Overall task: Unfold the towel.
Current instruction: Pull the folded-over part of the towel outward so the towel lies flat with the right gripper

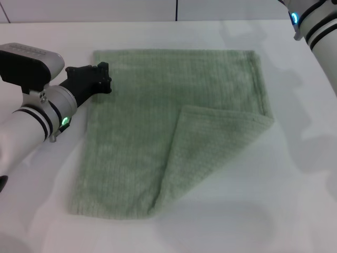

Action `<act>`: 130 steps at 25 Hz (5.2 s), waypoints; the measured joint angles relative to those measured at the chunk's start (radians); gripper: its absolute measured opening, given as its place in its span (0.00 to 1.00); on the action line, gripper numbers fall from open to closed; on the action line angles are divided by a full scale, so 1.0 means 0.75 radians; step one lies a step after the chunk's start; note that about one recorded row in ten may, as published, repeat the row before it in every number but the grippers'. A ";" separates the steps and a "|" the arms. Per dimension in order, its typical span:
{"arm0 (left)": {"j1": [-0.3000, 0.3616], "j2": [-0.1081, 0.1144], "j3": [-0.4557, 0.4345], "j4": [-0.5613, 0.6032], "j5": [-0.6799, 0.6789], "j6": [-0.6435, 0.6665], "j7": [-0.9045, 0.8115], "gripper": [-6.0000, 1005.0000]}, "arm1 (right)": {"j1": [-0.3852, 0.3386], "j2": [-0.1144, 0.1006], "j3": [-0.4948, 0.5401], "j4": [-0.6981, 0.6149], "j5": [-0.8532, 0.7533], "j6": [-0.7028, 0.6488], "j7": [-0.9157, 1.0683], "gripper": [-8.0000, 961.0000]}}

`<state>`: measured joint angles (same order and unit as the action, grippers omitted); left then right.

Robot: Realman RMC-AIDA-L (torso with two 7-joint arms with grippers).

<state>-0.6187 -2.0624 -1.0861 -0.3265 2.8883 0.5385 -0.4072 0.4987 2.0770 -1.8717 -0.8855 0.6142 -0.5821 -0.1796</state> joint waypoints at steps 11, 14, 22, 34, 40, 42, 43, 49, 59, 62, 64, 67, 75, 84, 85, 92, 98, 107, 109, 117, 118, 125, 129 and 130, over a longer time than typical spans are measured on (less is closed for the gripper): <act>-0.019 -0.003 0.003 -0.009 0.000 -0.151 -0.070 0.00 | 0.012 0.000 -0.002 -0.029 -0.002 0.076 -0.002 0.73; -0.019 -0.003 0.003 -0.008 0.000 -0.153 -0.078 0.00 | 0.025 0.000 0.003 -0.044 -0.003 0.125 -0.003 0.73; -0.026 -0.003 0.012 -0.013 0.000 -0.188 -0.087 0.00 | 0.063 0.000 0.019 -0.050 -0.003 0.212 -0.004 0.73; -0.031 -0.003 0.045 -0.029 0.000 -0.192 -0.090 0.00 | 0.106 0.000 0.051 -0.045 -0.003 0.341 -0.007 0.73; -0.032 -0.002 0.047 -0.029 0.000 -0.192 -0.091 0.00 | 0.137 0.000 0.051 -0.119 -0.003 0.542 -0.008 0.73; -0.032 -0.002 0.047 -0.029 0.000 -0.192 -0.091 0.00 | 0.140 0.000 0.053 -0.141 -0.003 0.594 -0.008 0.73; -0.032 -0.002 0.047 -0.029 0.000 -0.192 -0.091 0.00 | 0.142 0.000 0.056 -0.163 -0.003 0.635 -0.008 0.73; -0.033 0.000 0.046 -0.029 0.000 -0.193 -0.091 0.00 | 0.143 -0.001 0.113 -0.338 -0.033 0.943 -0.008 0.73; -0.035 0.000 0.044 -0.021 0.000 -0.188 -0.089 0.00 | 0.216 -0.005 0.256 -0.523 -0.093 1.452 -0.020 0.73; -0.037 -0.001 0.047 -0.019 0.000 -0.191 -0.088 0.00 | 0.249 -0.005 0.314 -0.547 -0.093 1.618 -0.072 0.73; -0.037 -0.001 0.047 -0.019 0.000 -0.191 -0.088 0.00 | 0.257 -0.005 0.323 -0.556 -0.093 1.659 -0.083 0.73; -0.037 -0.001 0.047 -0.018 0.000 -0.191 -0.086 0.00 | 0.267 -0.006 0.340 -0.572 -0.093 1.721 -0.101 0.73; -0.037 -0.002 0.062 -0.016 0.000 -0.191 -0.076 0.00 | 0.350 -0.007 0.418 -0.573 -0.093 1.998 -0.177 0.73; -0.046 -0.003 0.080 -0.015 0.000 -0.192 -0.075 0.00 | 0.471 -0.002 0.456 -0.431 -0.041 2.171 -0.289 0.73; -0.046 -0.003 0.080 -0.015 0.000 -0.192 -0.075 0.00 | 0.479 -0.002 0.456 -0.420 -0.029 2.184 -0.302 0.73; -0.047 -0.001 0.080 -0.014 0.000 -0.193 -0.075 0.00 | 0.554 -0.002 0.471 -0.289 0.063 2.257 -0.411 0.73; -0.048 0.001 0.080 -0.015 0.000 -0.193 -0.075 0.00 | 0.623 0.002 0.470 -0.125 0.065 2.277 -0.507 0.73; -0.048 0.001 0.080 -0.016 0.000 -0.192 -0.075 0.00 | 0.634 0.006 0.458 -0.011 0.129 2.261 -0.583 0.73; -0.048 0.001 0.080 -0.018 0.000 -0.192 -0.075 0.00 | 0.636 0.007 0.457 0.015 0.133 2.260 -0.590 0.73; -0.048 0.001 0.080 -0.019 0.000 -0.192 -0.075 0.00 | 0.643 0.007 0.451 0.091 0.174 2.277 -0.611 0.73; -0.048 0.001 0.080 -0.019 0.000 -0.192 -0.075 0.00 | 0.645 0.007 0.451 0.111 0.181 2.279 -0.610 0.73; -0.048 -0.001 0.080 -0.019 0.000 -0.192 -0.077 0.00 | 0.640 0.007 0.453 0.145 0.185 2.272 -0.571 0.73; -0.048 -0.001 0.080 -0.019 0.000 -0.192 -0.078 0.00 | 0.635 0.007 0.461 0.149 0.185 2.264 -0.544 0.73; -0.048 -0.001 0.080 -0.018 0.000 -0.192 -0.078 0.00 | 0.635 0.008 0.464 0.161 0.185 2.263 -0.537 0.73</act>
<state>-0.6550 -2.0632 -1.0263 -0.3401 2.8885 0.3942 -0.4654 0.9746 2.0828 -1.5239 -0.7648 0.7533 1.1153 -0.5822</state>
